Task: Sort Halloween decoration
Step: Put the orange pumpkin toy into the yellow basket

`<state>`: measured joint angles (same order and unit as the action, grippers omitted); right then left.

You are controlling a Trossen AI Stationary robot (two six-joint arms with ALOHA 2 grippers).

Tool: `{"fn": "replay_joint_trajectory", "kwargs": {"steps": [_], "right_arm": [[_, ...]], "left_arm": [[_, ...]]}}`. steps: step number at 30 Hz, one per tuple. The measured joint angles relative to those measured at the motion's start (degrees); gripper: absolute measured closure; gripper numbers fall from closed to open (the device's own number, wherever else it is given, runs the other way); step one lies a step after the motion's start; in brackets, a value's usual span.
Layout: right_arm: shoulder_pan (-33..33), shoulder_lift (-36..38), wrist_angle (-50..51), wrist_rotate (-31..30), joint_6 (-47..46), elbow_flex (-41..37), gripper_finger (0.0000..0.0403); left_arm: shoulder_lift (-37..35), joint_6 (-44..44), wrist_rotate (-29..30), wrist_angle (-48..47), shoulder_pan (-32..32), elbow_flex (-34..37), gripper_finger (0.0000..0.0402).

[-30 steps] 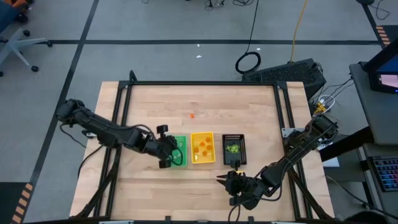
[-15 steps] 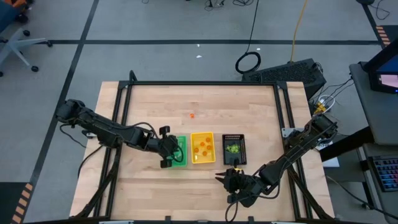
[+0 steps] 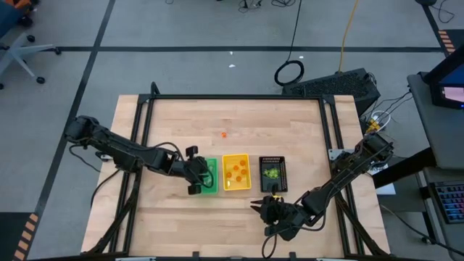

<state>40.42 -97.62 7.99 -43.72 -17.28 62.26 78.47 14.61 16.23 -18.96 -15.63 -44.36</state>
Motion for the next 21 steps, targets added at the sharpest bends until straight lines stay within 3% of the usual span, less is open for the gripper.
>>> {"fn": "replay_joint_trajectory", "kwargs": {"steps": [9,16,21], "right_arm": [[0.00,0.02,0.41,-0.12,3.25,0.02,0.0355],[-0.22,0.02,2.08,-9.92,7.56,0.04,0.0355],[-1.70,0.02,3.53,-11.73,10.05,0.04,0.0355]], "left_arm": [[-1.21,-7.64,0.93,0.86,5.02,-4.59,0.0244],[-1.21,-17.69,0.86,0.82,15.00,-8.27,0.0244],[-0.91,-22.74,-6.51,2.02,25.50,-8.58,0.0244]]}}
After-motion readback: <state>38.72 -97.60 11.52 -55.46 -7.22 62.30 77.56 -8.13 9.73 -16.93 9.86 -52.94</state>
